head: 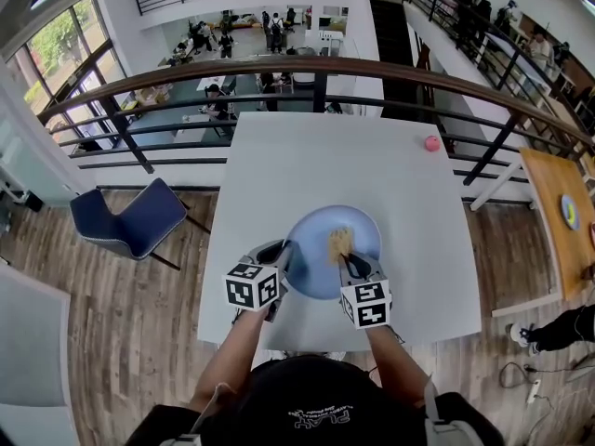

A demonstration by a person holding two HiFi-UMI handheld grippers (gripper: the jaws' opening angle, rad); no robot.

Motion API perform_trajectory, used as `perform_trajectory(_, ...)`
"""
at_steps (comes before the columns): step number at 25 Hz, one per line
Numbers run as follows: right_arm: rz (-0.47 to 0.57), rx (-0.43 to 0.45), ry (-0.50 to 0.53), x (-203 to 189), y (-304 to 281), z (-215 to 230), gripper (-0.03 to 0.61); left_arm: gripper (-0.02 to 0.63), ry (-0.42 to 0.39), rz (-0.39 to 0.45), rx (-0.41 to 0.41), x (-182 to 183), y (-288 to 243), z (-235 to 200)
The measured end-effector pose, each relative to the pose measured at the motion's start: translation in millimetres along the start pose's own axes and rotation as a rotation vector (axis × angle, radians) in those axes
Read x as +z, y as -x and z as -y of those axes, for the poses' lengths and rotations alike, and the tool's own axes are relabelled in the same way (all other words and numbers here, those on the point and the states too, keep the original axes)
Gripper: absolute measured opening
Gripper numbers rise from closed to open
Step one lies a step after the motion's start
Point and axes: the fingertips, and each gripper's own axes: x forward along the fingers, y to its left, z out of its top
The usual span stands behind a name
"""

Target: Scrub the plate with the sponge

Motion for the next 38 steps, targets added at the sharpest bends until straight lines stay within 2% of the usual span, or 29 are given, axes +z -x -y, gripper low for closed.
perform_trajectory(7,-0.051,-0.068,-0.003,-13,-3,17,0.044,0.034,0.008,-0.009,0.009,-5,4,-8)
perform_trajectory(14,-0.079,-0.087,-0.005,-22,-5,36,0.044,0.034,0.042,-0.009,0.021,-11,6,-17)
perform_trajectory(18,-0.071,-0.076,-0.008,-13,-5,33,0.044,0.034,0.051,-0.012,0.037,-11,10,-21)
perform_trajectory(21,-0.034,-0.024,0.014,4,-1,11,0.044,0.032,0.055,-0.005,0.044,-9,14,-22)
perform_trajectory(24,-0.008,0.075,0.014,15,0,-28,0.044,0.031,0.061,0.004,0.050,-8,17,-25)
perform_trajectory(31,-0.025,0.290,0.105,12,0,-120,0.044,0.031,0.063,0.013,0.060,-9,21,-27)
perform_trajectory(38,-0.107,0.413,0.228,-7,-2,-145,0.044,0.031,0.091,0.048,0.060,-4,29,-31)
